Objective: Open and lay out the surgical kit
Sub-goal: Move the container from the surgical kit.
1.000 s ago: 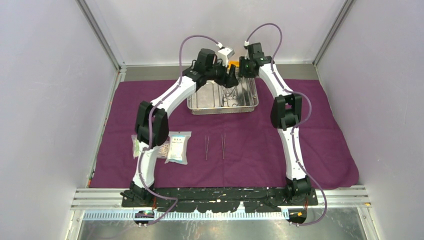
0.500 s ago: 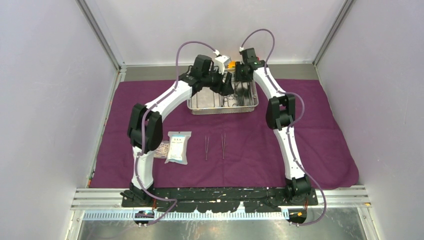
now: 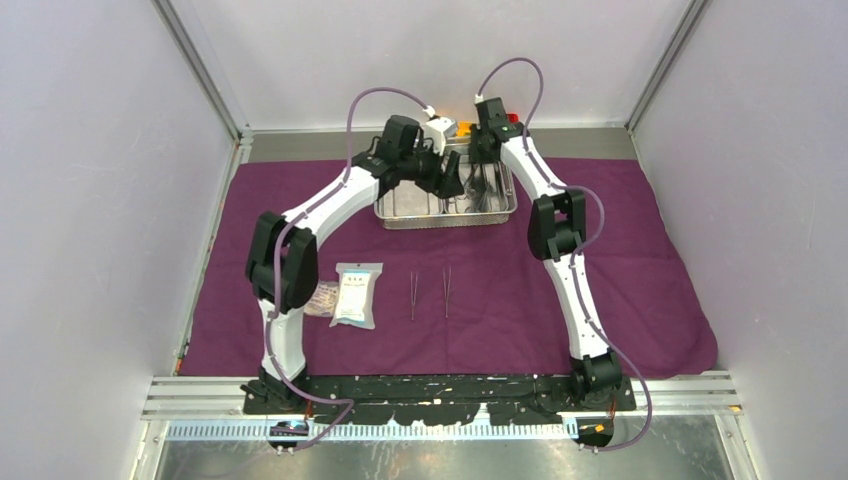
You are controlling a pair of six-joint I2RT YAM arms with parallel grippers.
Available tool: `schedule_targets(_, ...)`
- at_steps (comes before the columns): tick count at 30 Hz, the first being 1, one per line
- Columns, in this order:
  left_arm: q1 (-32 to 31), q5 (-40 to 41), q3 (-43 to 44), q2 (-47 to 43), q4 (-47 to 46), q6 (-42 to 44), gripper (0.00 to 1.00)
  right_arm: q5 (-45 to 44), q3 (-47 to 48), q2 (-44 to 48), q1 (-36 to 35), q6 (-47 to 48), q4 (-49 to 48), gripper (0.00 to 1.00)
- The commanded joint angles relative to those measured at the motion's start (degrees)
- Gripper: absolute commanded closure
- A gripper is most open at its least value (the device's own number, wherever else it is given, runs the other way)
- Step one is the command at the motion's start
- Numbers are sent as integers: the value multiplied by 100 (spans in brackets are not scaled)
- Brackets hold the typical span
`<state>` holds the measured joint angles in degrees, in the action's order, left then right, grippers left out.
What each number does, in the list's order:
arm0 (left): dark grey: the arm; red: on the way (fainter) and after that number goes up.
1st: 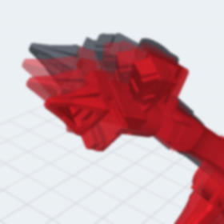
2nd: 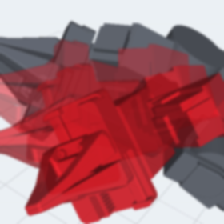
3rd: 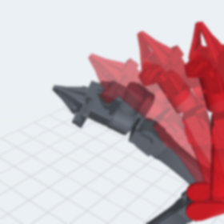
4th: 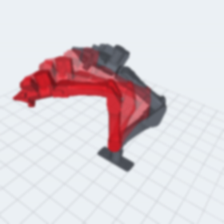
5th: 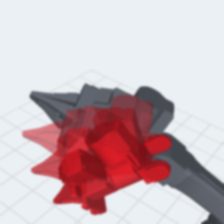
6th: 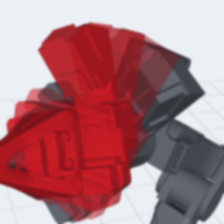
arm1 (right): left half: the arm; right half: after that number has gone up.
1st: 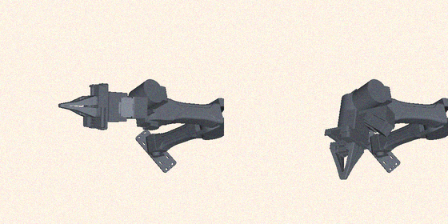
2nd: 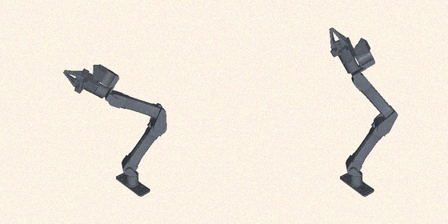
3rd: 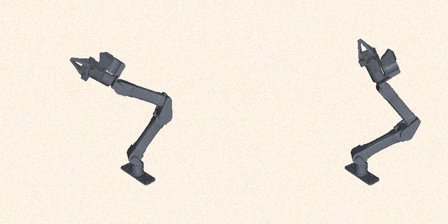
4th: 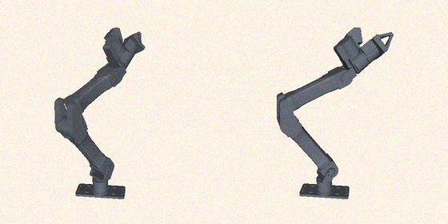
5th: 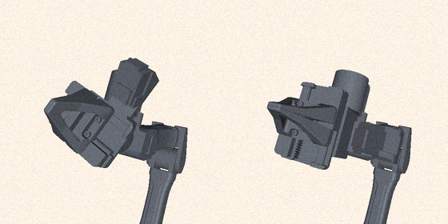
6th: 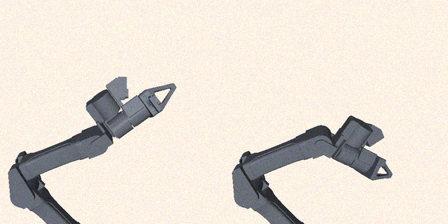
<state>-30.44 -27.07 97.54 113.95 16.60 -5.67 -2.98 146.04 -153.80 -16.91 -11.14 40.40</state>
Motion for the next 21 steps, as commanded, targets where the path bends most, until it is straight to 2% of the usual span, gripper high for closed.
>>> schedule_targets(1,20,-82,-142,-465,-171,141,34,-264,284,-166,-76,-20,-99,70)
schedule_targets(9,22,-27,-309,-588,-165,204,33,-370,453,-186,-76,41,-244,86)
schedule_targets(11,20,-12,-313,-608,-150,215,34,-389,510,-146,-76,103,-243,86)
schedule_targets(15,20,9,-314,-633,-115,222,33,-307,495,145,-65,297,-177,74)
schedule_targets(19,20,9,-314,-667,-109,224,33,-42,217,732,-63,437,-129,53)
schedule_targets(21,20,8,-314,-684,-91,224,33,28,13,1143,-66,519,-129,49)
